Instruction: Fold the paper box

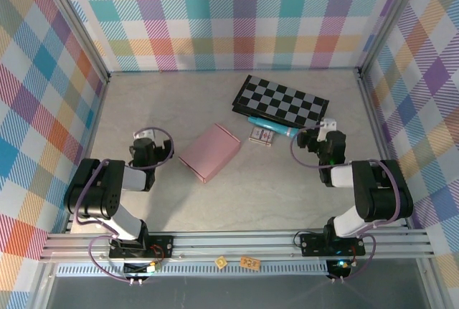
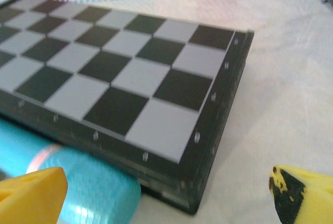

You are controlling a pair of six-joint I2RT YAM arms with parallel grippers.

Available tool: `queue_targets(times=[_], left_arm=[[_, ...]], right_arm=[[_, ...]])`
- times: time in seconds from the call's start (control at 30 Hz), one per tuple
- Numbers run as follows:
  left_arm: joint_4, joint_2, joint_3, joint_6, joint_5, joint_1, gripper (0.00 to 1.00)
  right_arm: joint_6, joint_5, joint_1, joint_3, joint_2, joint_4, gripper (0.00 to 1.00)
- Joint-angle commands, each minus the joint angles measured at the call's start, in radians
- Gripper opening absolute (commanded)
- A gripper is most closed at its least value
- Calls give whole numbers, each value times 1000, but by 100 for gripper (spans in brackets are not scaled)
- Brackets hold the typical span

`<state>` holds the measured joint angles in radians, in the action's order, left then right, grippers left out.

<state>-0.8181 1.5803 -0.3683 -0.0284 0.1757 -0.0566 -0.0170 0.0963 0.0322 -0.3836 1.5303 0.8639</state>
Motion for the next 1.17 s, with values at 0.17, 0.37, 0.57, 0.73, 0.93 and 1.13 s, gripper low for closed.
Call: queue_targets(times=[0.17, 0.37, 0.57, 0.73, 0.93, 1.13], left_arm=[[-65, -4, -27, 19, -3, -5, 100], [-70, -5, -25, 20, -4, -5, 100], [-70, -4, -25, 20, -3, -5, 100], [-70, -5, -24, 20, -3, -5, 100], [-72, -4, -25, 20, -4, -5, 100], [-72, -5, -25, 19, -4, -5, 100]], right_arm=[[-14, -1, -7, -18, 4, -19, 99], [-14, -1, -7, -18, 3, -19, 99], [-14, -2, -7, -18, 3, -20, 99], [-14, -2, -6, -18, 4, -20, 99], [-13, -3, -7, -23, 5, -28, 99], [-12, 4, -6, -14, 2, -13, 99]])
